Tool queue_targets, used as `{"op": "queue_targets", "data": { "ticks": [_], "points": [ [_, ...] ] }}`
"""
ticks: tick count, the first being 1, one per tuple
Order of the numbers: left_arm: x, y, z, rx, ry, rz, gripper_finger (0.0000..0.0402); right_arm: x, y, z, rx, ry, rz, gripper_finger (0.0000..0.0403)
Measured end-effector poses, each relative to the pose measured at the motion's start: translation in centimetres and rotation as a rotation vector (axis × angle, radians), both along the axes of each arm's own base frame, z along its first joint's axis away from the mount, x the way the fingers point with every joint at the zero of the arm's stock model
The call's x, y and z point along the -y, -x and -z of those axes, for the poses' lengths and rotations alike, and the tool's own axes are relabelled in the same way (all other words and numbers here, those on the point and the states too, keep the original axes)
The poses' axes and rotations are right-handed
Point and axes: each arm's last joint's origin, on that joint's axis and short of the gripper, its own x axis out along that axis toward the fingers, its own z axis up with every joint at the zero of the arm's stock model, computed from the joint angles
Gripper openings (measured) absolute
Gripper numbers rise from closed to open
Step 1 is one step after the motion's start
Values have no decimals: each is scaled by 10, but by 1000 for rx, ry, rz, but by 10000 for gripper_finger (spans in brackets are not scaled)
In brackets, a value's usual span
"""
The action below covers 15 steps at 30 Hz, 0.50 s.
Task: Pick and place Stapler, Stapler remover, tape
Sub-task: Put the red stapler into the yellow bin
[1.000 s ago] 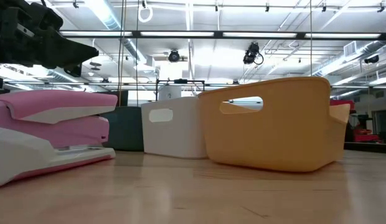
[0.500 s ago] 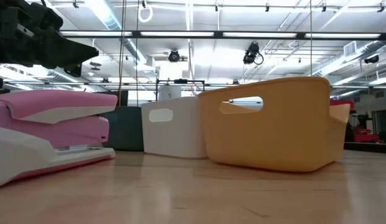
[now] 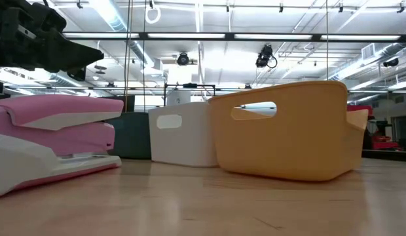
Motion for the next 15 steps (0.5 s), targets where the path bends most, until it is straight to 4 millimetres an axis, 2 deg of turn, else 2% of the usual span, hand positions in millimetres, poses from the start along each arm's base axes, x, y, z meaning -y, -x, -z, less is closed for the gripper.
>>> {"op": "queue_targets", "data": {
  "ticks": [15],
  "points": [
    [0,0,0,0,0,0,37,0,-2,4,-50,0,0,25]
  ]
}}
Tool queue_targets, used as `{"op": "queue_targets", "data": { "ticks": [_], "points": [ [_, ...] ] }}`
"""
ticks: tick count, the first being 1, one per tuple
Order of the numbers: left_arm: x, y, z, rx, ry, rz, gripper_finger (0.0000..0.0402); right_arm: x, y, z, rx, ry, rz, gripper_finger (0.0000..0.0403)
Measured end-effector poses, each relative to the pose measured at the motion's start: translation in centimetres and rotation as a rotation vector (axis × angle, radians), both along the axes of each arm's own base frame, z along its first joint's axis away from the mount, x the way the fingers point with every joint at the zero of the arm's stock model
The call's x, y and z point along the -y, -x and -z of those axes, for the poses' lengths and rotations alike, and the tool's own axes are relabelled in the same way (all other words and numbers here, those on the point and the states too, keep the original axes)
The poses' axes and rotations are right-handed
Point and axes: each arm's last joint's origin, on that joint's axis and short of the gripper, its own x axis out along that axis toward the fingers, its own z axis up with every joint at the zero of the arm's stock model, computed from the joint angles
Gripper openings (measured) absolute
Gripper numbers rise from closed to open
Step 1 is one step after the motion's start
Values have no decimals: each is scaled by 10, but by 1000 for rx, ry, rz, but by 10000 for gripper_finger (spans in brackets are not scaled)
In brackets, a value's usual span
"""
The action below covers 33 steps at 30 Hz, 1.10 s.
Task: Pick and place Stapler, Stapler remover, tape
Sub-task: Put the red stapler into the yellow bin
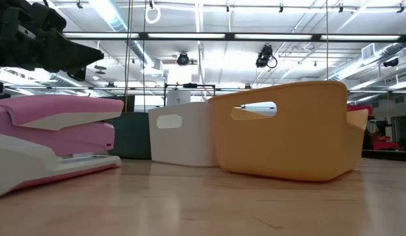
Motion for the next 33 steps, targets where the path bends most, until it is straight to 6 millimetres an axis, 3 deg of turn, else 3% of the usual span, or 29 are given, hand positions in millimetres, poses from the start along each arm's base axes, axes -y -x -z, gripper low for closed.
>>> {"op": "queue_targets", "data": {
  "ticks": [9,19,33],
  "points": [
    [0,0,0,0,0,0,37,0,-1,3,-37,19,7,25],
    [0,0,0,0,0,0,37,0,-5,19,-217,48,15,25],
    [0,0,0,0,0,0,37,6,-24,52,-348,6,217,25]
  ]
}}
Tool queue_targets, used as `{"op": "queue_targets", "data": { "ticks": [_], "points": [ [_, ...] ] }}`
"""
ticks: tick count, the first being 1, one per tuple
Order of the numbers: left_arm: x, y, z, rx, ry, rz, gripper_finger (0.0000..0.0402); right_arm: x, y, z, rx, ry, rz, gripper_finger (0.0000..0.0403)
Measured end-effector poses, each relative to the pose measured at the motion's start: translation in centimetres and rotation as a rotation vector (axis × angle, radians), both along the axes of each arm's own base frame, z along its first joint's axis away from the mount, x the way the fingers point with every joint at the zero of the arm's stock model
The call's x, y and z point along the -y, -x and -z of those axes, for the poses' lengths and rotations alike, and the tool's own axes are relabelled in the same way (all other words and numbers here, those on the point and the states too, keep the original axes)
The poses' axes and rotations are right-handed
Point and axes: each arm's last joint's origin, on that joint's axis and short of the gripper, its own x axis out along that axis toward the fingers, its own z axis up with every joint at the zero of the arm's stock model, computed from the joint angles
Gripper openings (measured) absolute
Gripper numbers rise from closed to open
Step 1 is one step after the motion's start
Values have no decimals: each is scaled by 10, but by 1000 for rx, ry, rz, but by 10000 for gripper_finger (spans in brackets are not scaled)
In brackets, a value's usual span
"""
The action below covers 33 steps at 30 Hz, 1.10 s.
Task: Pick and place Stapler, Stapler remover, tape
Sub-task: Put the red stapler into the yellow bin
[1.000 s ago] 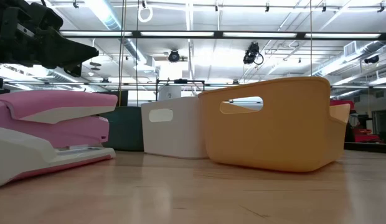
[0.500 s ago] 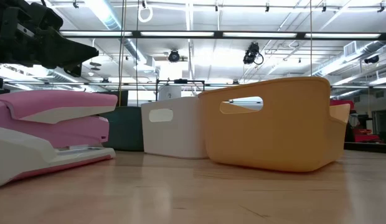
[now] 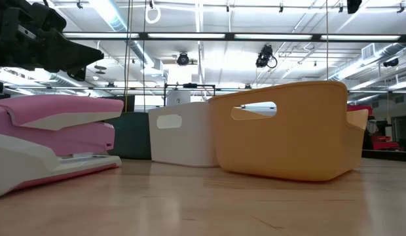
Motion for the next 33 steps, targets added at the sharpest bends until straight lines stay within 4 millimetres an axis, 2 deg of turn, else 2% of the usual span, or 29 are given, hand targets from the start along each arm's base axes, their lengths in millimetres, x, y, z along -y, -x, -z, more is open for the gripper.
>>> {"op": "queue_targets", "data": {
  "ticks": [11,15,23,28,33],
  "points": [
    [0,0,0,0,0,0,37,6,-9,9,-20,-91,85,25],
    [0,0,0,0,0,0,37,14,-15,12,-74,-129,180,25],
    [0,0,0,0,0,0,37,35,-26,0,-264,-207,353,25],
    [0,0,0,0,0,0,37,48,-39,-4,-319,-264,428,25],
    [0,0,0,0,0,0,37,58,-55,3,-379,-315,462,25]
  ]
}}
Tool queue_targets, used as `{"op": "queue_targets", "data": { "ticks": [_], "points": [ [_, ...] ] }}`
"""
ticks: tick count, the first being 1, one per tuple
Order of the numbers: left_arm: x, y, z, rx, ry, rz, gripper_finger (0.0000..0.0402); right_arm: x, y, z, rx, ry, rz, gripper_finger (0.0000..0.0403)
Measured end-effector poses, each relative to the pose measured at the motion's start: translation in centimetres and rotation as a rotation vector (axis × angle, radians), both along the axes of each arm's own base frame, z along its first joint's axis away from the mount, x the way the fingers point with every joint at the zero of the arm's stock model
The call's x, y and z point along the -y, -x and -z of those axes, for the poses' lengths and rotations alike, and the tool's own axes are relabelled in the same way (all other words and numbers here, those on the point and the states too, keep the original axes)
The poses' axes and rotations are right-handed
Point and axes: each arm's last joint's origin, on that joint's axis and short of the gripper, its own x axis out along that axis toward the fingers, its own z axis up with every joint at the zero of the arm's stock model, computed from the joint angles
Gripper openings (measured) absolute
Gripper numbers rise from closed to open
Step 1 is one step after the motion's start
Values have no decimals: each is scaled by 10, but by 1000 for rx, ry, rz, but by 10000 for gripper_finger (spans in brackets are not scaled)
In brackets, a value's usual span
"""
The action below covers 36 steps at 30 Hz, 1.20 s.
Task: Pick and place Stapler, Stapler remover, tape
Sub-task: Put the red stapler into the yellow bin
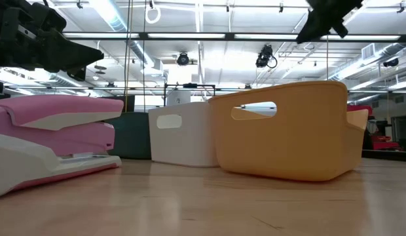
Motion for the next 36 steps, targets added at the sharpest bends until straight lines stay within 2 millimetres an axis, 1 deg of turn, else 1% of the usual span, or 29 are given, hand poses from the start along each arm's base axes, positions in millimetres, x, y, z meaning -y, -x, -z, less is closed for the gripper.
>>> {"op": "queue_targets", "data": {
  "ticks": [5,7,11,14,17,21,25,30,36],
  "points": [
    [0,0,0,0,0,0,37,10,-13,11,-41,-62,53,25],
    [0,0,0,0,0,0,37,14,-16,16,-53,-93,99,25],
    [0,0,0,0,0,0,37,23,-16,28,-87,-171,238,27],
    [0,0,0,0,0,0,37,28,-14,37,-119,-248,318,37],
    [0,0,0,0,0,0,37,32,-13,46,-162,-311,391,61],
    [0,0,0,0,0,0,37,38,-10,53,-182,-374,485,106],
    [0,0,0,0,0,0,37,44,-10,58,-158,-426,575,151],
    [0,0,0,0,0,0,37,50,-10,64,-140,-492,631,204],
    [0,0,0,0,0,0,37,53,-12,67,-92,-528,704,256]
  ]
}}
